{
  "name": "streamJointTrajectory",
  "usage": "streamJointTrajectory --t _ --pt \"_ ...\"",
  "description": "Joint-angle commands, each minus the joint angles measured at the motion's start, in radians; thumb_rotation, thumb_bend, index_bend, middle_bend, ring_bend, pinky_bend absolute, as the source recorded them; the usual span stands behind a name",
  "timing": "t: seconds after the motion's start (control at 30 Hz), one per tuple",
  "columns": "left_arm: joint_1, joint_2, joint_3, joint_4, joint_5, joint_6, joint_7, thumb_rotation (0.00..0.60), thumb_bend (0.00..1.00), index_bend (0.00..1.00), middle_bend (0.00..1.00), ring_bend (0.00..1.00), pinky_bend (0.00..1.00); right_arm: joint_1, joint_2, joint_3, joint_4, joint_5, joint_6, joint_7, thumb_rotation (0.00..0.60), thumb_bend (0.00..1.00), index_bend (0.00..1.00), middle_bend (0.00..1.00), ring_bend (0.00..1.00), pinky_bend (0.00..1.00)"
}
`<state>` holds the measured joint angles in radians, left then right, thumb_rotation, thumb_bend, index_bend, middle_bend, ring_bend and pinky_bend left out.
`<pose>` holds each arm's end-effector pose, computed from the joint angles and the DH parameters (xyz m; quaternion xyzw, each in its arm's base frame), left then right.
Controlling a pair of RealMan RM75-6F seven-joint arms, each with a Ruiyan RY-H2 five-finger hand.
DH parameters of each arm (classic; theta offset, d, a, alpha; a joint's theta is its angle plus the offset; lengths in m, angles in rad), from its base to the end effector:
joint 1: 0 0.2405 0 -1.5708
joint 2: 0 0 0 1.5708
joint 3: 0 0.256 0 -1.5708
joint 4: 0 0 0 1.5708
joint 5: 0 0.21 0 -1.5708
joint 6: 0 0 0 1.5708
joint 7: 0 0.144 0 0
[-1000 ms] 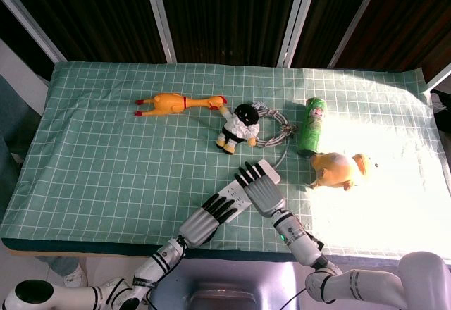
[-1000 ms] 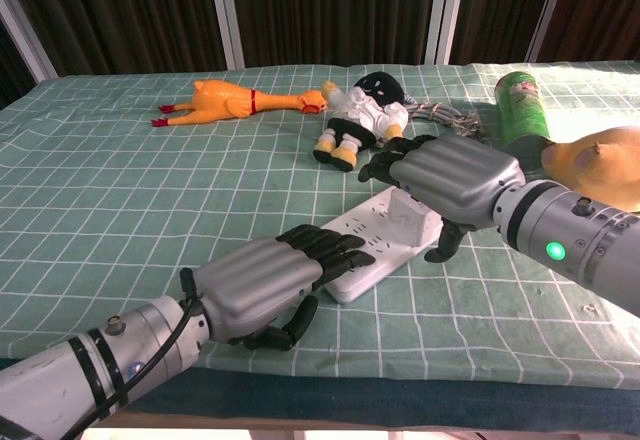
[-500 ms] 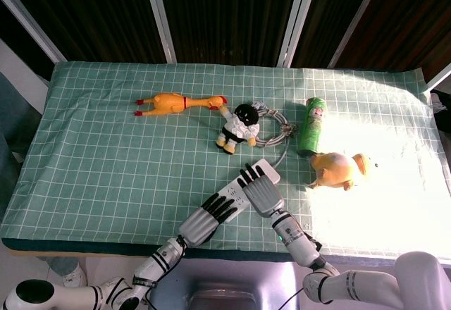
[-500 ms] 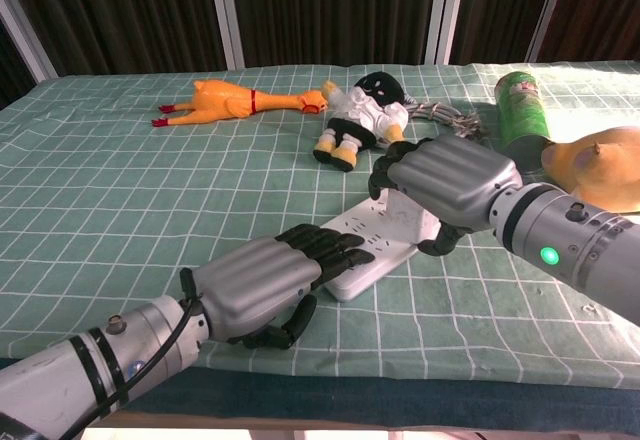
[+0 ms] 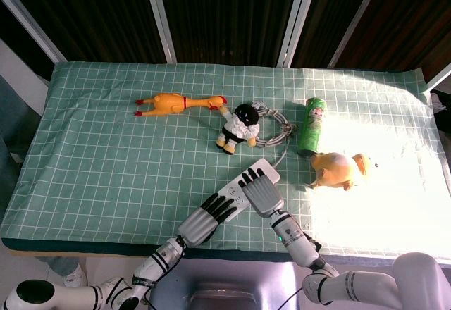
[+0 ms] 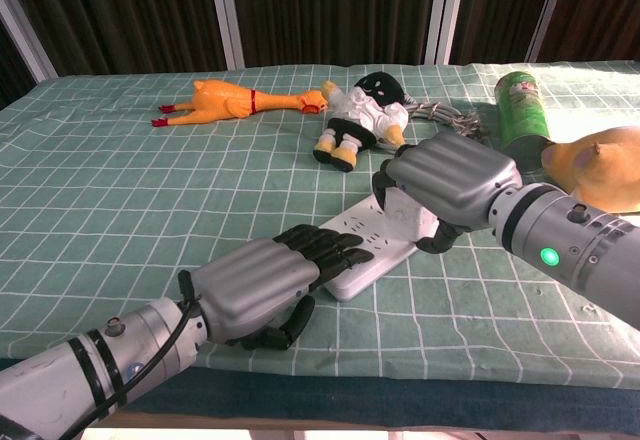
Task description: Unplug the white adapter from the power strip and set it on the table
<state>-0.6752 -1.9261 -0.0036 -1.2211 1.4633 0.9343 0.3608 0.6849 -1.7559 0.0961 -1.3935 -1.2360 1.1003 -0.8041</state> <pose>-0.1233 0.2475 -0.1438 -0.8460 -0.2834 -0.3521 0.2828 -0.1354 -0.2990 -0.0696 0.8073 -0.1884 0.3063 0.4679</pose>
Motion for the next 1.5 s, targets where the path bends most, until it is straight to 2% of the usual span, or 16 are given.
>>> streamJointTrajectory --t 0.03,0.37,0.73,0.9,1.1,1.3,1.43,1.5 --pt "0.002 0.000 0.003 0.000 0.000 0.001 0.001 0.599 0.81 0.00 0.00 0.00 0.06 -0.003 -0.004 -0.004 0.008 -0.015 0.009 0.014 0.600 0.40 0.65 0.44 0.31 0.47" --pt "0.002 -0.007 0.006 0.008 -0.001 -0.001 0.006 0.600 0.81 0.00 0.00 0.00 0.06 -0.012 -0.017 -0.010 0.036 -0.076 0.036 0.069 0.600 0.40 0.83 0.57 0.43 0.59" --pt "0.000 -0.021 0.008 0.026 0.006 -0.002 0.007 0.600 0.81 0.00 0.00 0.00 0.06 -0.028 -0.016 -0.005 0.033 -0.104 0.055 0.109 0.600 0.40 0.84 0.58 0.46 0.62" --pt "0.001 -0.015 0.003 0.021 0.008 0.006 0.005 0.600 0.81 0.00 0.00 0.00 0.06 -0.039 0.013 -0.001 -0.010 -0.133 0.080 0.144 0.600 0.40 0.84 0.58 0.46 0.62" --pt "0.002 0.021 -0.010 -0.017 0.032 0.049 -0.016 0.598 0.80 0.00 0.00 0.00 0.06 -0.074 0.134 -0.023 -0.139 -0.189 0.133 0.134 0.600 0.40 0.84 0.58 0.46 0.62" --pt "0.003 0.082 -0.022 -0.082 0.062 0.097 -0.038 0.596 0.78 0.00 0.00 0.00 0.06 -0.133 0.313 -0.134 -0.227 -0.265 0.151 0.019 0.600 0.40 0.84 0.58 0.46 0.62" --pt "0.007 0.116 -0.029 -0.115 0.075 0.124 -0.063 0.590 0.77 0.00 0.00 0.00 0.06 -0.163 0.386 -0.179 -0.257 -0.235 0.122 -0.091 0.600 0.40 0.84 0.58 0.46 0.62" --pt "0.015 0.118 -0.031 -0.110 0.093 0.161 -0.086 0.586 0.74 0.00 0.00 0.00 0.06 -0.169 0.402 -0.186 -0.264 -0.203 0.098 -0.145 0.600 0.40 0.84 0.58 0.47 0.62"
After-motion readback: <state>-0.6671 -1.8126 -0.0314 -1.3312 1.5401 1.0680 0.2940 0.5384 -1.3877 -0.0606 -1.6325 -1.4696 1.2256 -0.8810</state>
